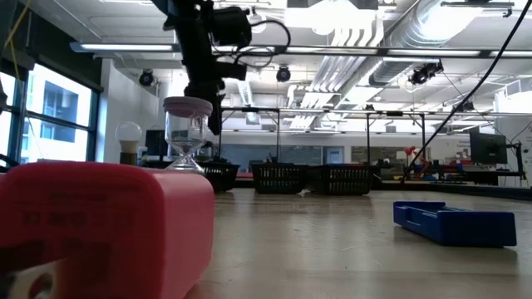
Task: Pick & Place Office items
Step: Put the red and black hourglass into the left black bin
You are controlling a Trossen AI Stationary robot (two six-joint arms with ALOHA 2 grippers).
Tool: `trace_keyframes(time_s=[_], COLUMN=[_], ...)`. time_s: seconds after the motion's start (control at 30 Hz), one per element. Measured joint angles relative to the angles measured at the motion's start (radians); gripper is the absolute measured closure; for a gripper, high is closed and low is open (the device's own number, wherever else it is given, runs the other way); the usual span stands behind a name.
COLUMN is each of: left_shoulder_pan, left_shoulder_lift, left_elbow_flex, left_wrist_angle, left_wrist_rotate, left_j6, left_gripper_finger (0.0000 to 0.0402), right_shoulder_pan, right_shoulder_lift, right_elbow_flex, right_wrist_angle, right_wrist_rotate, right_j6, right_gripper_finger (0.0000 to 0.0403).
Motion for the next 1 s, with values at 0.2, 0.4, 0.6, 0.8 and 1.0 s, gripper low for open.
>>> trace_keyframes(time_s=[0.2,0.4,0.6,0.8,1.0], left_shoulder_pan=[-0.037,-0.064,-0.076,-0.072,-0.073], left_shoulder_lift=[-0.061,-0.067,-0.067,-0.049,-0.04], left_elbow_flex=[0.0,0.0,0.0,-0.002,-0.002], left_wrist_angle=[0.001,0.0,0.002,-0.014,-0.032], left_wrist_rotate=[0.001,0.003,0.001,-0.024,-0.006], left_j6=[-0.075,-0.33,-0.615,-0.6,-0.602], left_gripper_finger=[0.0135,0.0135,0.0135,0.0135,0.0135], right_shoulder_pan=[0.0,0.0,0.001,0.001,0.001], right_shoulder_lift=[0.0,0.0,0.0,0.0,0.0], right_elbow_flex=[0.0,0.0,0.0,0.0,0.0], right_wrist_angle=[0.0,-0.016,-0.016,-0.024,-0.063], right_wrist_rotate=[-0.001,-0.001,-0.004,-0.096,-0.127], right_j6=[0.014,0.05,0.062,0.071,0.07], right_gripper_finger=[0.0039,0.0039,0.0039,0.0039,0.0039])
